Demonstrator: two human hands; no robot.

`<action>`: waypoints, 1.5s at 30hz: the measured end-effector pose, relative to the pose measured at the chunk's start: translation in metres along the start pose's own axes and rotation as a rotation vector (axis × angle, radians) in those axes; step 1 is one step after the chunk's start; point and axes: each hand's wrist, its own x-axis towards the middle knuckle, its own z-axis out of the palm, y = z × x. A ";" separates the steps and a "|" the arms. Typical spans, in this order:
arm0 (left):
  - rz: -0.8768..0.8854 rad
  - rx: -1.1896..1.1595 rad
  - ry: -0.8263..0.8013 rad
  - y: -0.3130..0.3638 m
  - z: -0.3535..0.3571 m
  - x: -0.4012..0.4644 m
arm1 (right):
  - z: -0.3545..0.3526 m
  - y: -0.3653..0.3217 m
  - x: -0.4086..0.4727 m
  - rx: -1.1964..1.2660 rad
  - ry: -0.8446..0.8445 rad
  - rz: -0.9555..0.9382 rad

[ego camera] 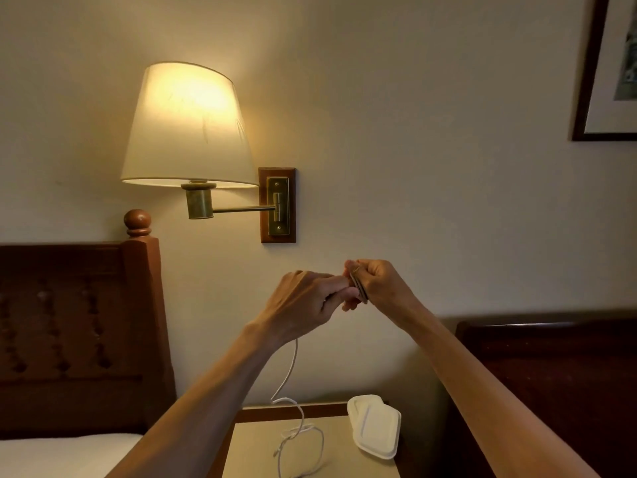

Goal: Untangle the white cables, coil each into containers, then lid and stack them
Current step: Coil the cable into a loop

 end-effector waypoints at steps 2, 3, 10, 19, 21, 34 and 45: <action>-0.003 0.079 0.062 -0.003 0.001 0.003 | -0.001 0.000 -0.004 -0.035 -0.032 0.001; -0.013 0.115 0.079 -0.004 0.001 0.004 | -0.002 0.000 -0.006 -0.054 -0.051 0.002; -0.234 -0.078 0.088 -0.024 0.010 0.011 | -0.009 -0.009 -0.010 0.100 -0.207 0.160; -0.514 -0.708 0.216 -0.011 0.024 0.001 | -0.028 -0.029 -0.003 0.692 -0.419 0.332; -0.615 -0.803 0.205 -0.008 0.036 -0.013 | -0.031 -0.033 -0.001 0.833 -0.429 0.262; -0.283 -0.146 -0.158 0.038 0.018 -0.034 | -0.008 -0.031 0.013 0.421 0.012 -0.015; -0.059 0.104 0.112 0.029 -0.041 0.005 | 0.008 -0.029 -0.012 0.199 -0.135 0.014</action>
